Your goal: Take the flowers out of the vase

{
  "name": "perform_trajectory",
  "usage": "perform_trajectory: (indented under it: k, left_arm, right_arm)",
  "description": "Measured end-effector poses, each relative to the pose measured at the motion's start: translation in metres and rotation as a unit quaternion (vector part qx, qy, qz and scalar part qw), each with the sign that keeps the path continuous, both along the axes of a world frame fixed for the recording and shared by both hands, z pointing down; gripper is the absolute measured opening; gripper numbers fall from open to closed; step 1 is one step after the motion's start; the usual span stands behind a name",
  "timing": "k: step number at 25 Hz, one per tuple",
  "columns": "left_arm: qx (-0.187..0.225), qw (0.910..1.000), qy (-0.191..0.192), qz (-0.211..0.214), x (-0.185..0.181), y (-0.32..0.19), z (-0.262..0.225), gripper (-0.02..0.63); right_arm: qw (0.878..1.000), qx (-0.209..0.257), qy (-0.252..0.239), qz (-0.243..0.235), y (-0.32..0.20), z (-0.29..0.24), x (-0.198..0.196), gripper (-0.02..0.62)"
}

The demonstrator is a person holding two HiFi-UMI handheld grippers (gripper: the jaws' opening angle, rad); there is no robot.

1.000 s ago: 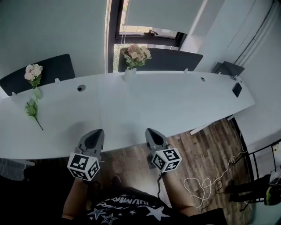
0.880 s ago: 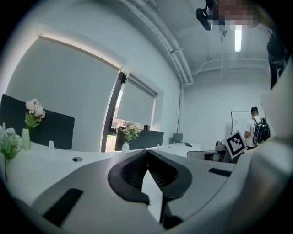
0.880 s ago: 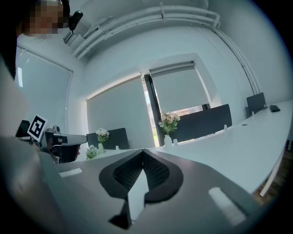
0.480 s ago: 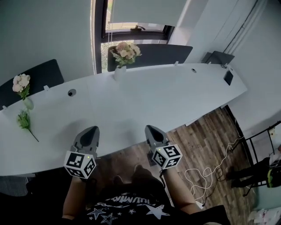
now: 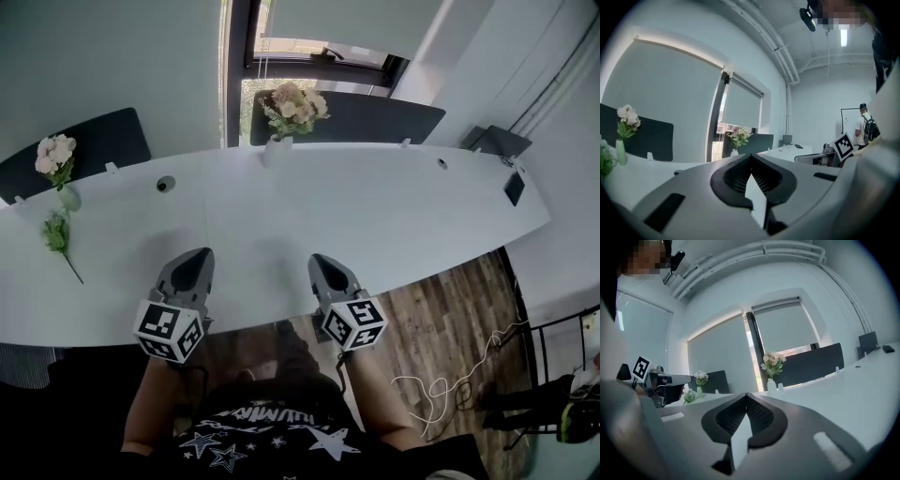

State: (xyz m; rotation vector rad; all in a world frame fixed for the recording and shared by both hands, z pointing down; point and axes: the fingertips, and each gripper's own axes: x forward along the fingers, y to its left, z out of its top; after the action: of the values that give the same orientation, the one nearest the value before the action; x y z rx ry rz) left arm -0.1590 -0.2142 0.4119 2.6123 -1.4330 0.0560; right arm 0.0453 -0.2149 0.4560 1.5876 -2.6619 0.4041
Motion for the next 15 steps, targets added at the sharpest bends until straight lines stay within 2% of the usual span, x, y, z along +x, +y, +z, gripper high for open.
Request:
perform_trajectory:
  k: [6, 15]
  left_arm:
    - [-0.011, 0.9997, -0.006, -0.022, 0.017, -0.044, 0.006, 0.009]
    - [-0.014, 0.9994, -0.010, -0.031, 0.052, -0.111, 0.006, 0.009]
  right_arm:
    - [0.999, -0.001, -0.005, -0.036, -0.058, -0.001, 0.010, 0.003]
    - [0.998, 0.000, -0.016, -0.061, -0.137, -0.009, 0.040, 0.003]
